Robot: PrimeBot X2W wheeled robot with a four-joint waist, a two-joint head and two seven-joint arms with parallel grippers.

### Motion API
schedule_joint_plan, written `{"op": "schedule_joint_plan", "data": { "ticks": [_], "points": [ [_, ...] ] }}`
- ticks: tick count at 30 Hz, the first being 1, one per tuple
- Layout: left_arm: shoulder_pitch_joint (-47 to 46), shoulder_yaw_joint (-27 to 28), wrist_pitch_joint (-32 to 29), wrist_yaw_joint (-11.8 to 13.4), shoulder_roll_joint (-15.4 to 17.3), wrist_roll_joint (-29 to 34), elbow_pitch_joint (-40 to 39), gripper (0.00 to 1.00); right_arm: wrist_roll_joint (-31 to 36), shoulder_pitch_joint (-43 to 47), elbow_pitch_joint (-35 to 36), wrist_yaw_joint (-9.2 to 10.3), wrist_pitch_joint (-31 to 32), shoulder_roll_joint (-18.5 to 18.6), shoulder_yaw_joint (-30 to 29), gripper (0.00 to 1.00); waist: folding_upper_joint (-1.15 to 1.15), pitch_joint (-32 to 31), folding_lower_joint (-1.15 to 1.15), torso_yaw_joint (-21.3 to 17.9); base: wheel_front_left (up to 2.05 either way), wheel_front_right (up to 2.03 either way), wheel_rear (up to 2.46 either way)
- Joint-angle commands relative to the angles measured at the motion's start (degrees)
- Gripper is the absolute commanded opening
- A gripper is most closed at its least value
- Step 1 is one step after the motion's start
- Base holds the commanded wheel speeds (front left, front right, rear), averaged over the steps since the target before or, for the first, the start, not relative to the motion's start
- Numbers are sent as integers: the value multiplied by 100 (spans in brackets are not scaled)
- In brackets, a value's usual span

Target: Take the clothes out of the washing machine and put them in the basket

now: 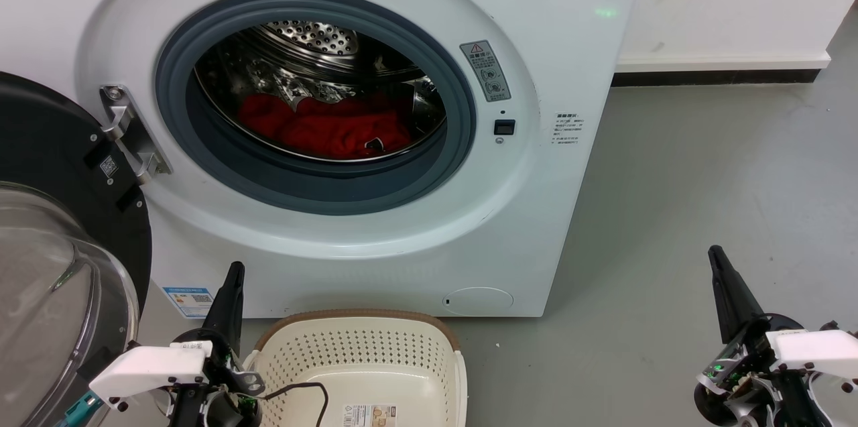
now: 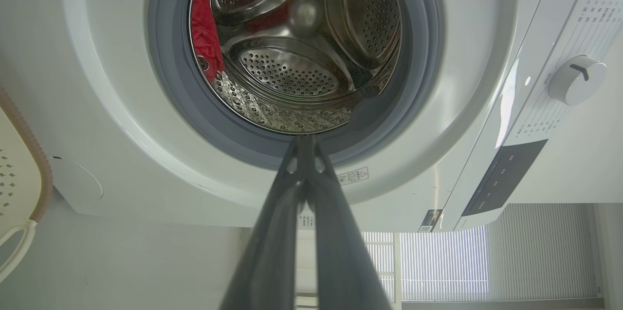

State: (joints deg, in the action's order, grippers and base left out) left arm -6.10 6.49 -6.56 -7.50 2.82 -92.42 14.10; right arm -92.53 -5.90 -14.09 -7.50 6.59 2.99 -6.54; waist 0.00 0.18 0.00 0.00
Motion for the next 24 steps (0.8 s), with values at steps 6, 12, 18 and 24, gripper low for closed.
{"op": "schedule_joint_plan", "data": {
  "ticks": [6,12,18,24],
  "points": [
    [-34,12,-12,-11,12,0,-1,0,30,-73,-6,2,7,-16,-2,0,0,0,0,0,0,0,0],
    [-34,12,-12,-10,12,0,-1,0,29,-73,-6,2,6,-16,-2,0,0,0,0,0,0,0,0],
    [-34,12,-12,-11,12,0,-2,0,29,-73,-6,2,6,-16,-1,0,0,0,0,0,0,0,0],
    [-34,12,-12,-10,12,0,-2,0,28,-73,-6,2,5,-16,0,0,0,0,0,0,0,0,0]
  ]
}}
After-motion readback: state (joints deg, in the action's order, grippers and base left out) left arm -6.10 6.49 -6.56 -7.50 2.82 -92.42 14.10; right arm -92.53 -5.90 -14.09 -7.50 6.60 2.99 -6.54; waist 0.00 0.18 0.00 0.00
